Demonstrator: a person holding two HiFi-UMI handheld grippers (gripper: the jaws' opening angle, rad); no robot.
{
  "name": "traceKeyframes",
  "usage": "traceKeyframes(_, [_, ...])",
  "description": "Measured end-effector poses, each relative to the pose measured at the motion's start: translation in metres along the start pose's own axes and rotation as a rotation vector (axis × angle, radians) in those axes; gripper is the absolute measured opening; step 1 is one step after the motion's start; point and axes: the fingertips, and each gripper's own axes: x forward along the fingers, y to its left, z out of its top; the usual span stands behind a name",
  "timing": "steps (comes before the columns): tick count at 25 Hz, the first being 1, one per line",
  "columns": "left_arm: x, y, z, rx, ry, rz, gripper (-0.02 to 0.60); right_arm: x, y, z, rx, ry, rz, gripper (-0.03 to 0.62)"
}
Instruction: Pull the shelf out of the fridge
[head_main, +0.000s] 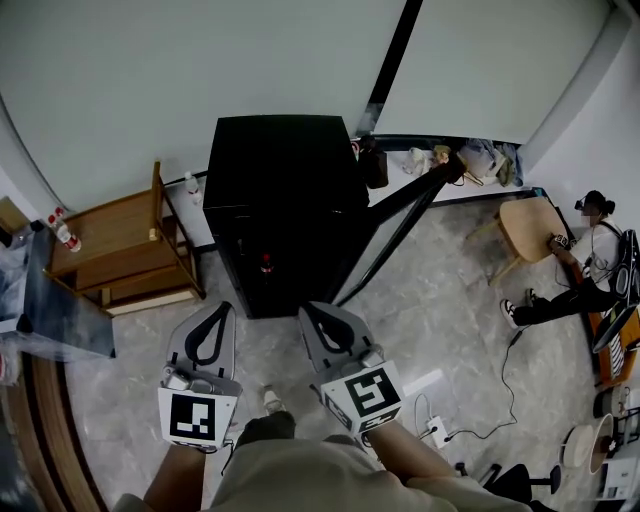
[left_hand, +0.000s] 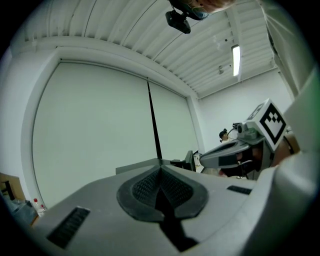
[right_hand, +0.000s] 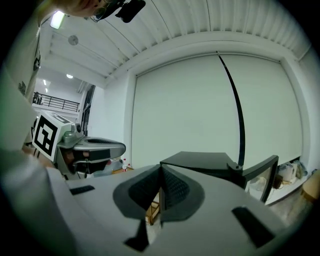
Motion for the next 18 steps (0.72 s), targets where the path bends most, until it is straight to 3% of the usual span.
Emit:
traceKeyframes(9, [0.051,0.035,-0.018,0.009,0.020,-0.024,0.006,0.055,-0.030,-0.009,0.048,0.026,-0.049,-0.005])
traceKeyframes(18, [0.087,0.046,-0.034,-0.010,0.031,0.043,0.006,0.098,-0.067,-0.029,0.126,0.015,-0.022,-0.003])
